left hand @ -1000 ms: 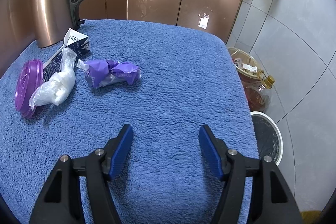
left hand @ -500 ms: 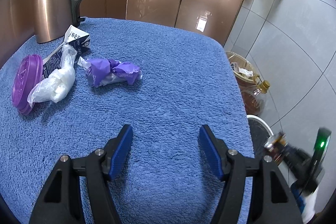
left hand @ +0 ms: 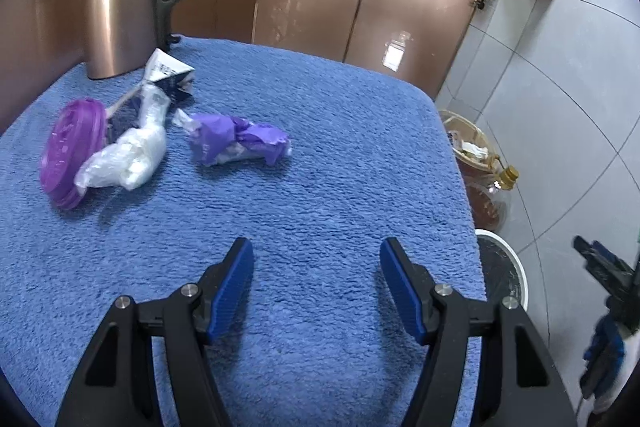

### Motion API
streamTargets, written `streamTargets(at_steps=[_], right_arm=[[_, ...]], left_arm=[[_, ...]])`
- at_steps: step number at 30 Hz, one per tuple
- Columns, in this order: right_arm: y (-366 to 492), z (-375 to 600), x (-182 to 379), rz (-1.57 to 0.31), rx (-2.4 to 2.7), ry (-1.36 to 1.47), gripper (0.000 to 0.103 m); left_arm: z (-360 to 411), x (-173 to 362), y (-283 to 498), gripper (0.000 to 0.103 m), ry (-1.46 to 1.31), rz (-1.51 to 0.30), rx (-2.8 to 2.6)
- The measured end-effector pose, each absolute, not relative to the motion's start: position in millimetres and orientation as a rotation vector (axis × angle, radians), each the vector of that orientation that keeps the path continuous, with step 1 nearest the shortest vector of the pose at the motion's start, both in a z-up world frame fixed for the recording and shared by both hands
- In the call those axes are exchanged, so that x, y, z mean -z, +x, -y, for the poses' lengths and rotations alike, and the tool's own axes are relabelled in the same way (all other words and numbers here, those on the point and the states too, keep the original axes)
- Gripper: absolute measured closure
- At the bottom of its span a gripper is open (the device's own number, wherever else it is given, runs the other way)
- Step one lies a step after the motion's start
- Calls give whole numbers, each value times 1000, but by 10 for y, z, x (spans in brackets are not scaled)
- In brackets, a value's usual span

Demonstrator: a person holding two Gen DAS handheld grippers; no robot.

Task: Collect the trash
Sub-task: 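Drop the snack bag into the white bin by opening the right tool, then move both tools back over the purple lid and purple wrapper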

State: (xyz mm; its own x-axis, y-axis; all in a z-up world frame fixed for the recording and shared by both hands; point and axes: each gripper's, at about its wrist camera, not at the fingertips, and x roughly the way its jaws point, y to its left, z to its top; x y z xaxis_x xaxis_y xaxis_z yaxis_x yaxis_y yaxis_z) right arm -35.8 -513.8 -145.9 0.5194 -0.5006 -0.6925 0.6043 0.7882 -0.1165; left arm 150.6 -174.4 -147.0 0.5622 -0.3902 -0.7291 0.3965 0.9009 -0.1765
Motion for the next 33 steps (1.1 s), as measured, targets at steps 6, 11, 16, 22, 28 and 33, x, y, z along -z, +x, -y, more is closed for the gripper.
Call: streamTargets(at_steps=[6,11,16,22,28,33], right_arm=[[-695,4776,933,-685,582,203,44],[-762,4409,529,-617,455,176,44],[-880,3945,133,-541,317,135,44],[-921,3557,-131,-497,182,112,44],[-732,3290,-140,-513,86,95,44],[-431,3197,-19,-557,36,97,44]], left_arm=[[1582,1175,1172,39,23,-752,475],[1384,893,771,39,52,-655,505],[950,734,610,39,51,-650,477],[313,596,641,39,12,-658,400],[-55,528,915,25,-54,-671,347],[-7,622,1369,21,-44,-718,327]])
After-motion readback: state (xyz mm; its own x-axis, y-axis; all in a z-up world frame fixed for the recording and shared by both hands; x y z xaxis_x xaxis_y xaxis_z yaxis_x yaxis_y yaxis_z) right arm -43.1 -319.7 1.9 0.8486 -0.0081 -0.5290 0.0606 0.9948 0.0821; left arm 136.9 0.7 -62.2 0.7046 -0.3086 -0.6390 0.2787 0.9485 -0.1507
